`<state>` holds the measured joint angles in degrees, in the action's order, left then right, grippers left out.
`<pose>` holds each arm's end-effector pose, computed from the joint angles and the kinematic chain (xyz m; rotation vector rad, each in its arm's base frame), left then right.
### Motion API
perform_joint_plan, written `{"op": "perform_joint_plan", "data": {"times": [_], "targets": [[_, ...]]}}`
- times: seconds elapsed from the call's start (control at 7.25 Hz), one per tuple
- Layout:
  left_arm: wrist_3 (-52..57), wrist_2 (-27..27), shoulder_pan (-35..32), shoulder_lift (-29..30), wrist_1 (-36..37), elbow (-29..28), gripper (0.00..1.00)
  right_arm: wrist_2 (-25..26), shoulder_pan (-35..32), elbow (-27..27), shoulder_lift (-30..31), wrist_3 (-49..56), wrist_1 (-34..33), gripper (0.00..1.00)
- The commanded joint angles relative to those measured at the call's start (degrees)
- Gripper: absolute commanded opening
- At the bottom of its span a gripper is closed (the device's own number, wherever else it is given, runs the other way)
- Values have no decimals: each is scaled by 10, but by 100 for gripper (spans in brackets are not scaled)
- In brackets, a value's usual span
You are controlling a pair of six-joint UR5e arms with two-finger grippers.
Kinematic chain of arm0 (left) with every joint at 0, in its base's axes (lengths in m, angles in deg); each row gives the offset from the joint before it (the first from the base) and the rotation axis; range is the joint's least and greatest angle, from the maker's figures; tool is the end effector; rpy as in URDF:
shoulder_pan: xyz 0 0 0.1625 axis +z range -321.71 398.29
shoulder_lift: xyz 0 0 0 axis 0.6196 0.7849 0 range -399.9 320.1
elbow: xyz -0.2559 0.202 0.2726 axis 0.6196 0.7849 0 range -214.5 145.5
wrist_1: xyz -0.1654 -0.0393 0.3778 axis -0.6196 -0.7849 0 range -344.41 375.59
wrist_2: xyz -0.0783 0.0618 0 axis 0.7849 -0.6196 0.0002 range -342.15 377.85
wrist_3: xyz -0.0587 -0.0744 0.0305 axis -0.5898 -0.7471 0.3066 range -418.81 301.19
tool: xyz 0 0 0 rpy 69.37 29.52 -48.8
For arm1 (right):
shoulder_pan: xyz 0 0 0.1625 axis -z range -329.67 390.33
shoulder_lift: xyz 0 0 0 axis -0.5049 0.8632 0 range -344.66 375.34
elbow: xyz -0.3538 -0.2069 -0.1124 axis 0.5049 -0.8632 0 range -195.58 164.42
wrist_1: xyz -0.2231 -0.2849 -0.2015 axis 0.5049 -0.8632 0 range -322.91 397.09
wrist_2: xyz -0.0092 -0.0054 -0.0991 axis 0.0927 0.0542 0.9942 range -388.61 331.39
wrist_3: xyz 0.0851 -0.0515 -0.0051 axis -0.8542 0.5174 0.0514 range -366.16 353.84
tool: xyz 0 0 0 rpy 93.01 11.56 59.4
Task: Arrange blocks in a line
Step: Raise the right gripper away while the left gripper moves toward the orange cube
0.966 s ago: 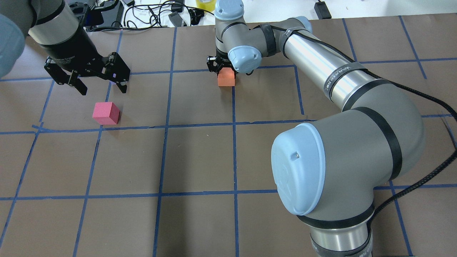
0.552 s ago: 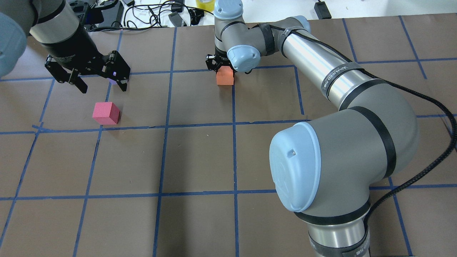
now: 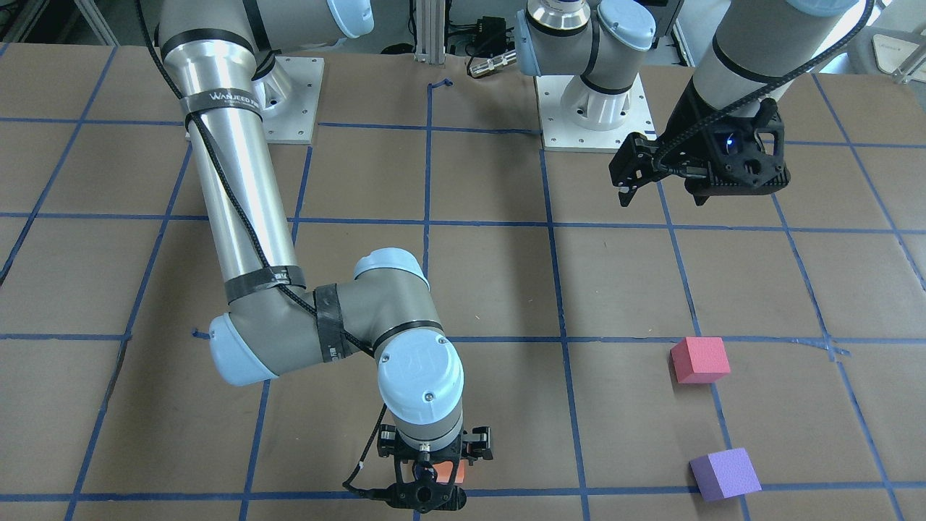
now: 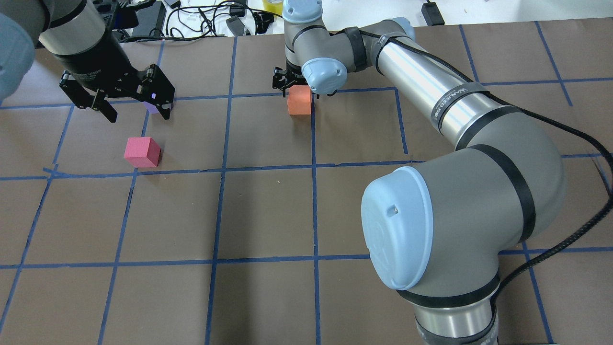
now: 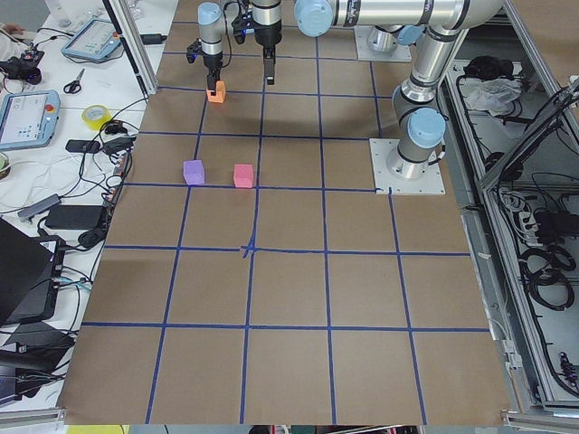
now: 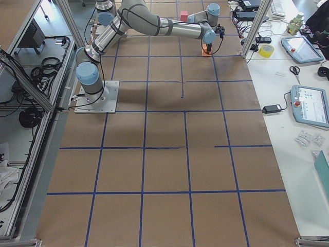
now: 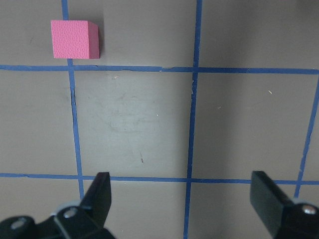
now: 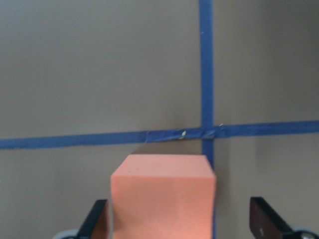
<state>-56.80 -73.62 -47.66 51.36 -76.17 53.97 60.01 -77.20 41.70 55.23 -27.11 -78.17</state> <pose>-0.0952 -0.5067 0.4871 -0.0550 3.1165 0.0426 0.3740 -0.7341 0.2328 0.0892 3.0668 -0.1870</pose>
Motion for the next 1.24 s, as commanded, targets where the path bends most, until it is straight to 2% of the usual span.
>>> {"op": "perform_joint_plan", "data": {"times": [0.0,0.14,0.41,0.55,0.69,0.83,0.97,1.1], "targets": [[-2,1,-1,1,0,0,100,23,39,5,91,31,67,100],[-3,2,-1,2,3,-1,100,18,68,6,139,45,124,100],[-36,3,-24,33,73,1,100,25,119,26,242,79,272,100],[-58,1,-40,57,96,-1,100,23,149,65,302,131,330,100],[-87,9,-56,85,143,-4,100,21,151,147,367,129,332,96],[-109,10,-80,118,195,-7,100,13,150,254,455,129,308,88],[-153,30,-109,164,246,-15,100,16,152,373,522,127,169,98],[-180,31,-138,209,279,-38,100,16,151,449,551,128,57,100]]}}
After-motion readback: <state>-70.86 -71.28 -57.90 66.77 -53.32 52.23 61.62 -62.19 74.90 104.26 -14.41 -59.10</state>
